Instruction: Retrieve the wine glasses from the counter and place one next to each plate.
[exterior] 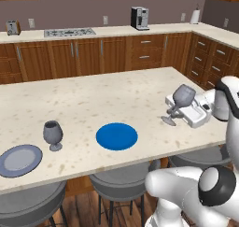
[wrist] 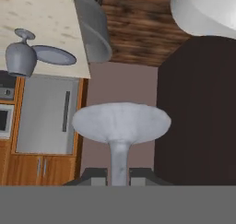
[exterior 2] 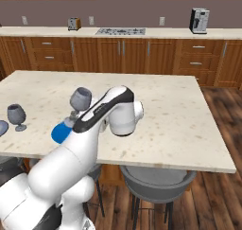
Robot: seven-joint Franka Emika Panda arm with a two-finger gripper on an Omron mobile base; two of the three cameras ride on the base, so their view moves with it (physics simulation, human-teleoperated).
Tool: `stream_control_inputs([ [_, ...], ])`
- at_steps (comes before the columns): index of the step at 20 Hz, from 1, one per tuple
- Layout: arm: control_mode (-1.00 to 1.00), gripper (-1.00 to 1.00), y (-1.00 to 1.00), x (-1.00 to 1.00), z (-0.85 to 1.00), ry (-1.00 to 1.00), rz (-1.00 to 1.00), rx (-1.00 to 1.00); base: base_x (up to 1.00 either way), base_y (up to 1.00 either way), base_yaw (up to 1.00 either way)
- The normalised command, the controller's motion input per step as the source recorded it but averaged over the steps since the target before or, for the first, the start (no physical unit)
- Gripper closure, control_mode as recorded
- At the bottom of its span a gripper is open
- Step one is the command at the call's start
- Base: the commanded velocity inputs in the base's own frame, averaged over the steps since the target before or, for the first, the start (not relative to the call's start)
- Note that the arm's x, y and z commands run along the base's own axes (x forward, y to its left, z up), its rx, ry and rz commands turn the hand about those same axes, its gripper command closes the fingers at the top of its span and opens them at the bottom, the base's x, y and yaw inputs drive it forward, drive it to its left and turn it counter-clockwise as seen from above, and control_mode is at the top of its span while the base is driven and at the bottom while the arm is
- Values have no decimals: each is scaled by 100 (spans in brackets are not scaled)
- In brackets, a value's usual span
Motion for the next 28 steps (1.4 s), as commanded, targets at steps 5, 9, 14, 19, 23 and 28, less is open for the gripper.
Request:
stream_control_inputs([
  [5, -100, 100, 0, 20, -44, -6, 0, -12, 0, 0, 0],
  [9, -100, 100, 0, 18, -36, -2, 0, -5, 0, 0, 0],
  [14, -100, 100, 0, 26, -32, -4, 0, 0, 0, 0, 0],
  [19, -100, 100, 0, 35, -23, -2, 0, -1, 0, 0, 0],
  [23, -100, 100, 0, 38, -20, 0, 0, -9, 0, 0, 0],
  [28, -100, 100, -3, 30, -22, 0, 0, -8, 0, 0, 0],
])
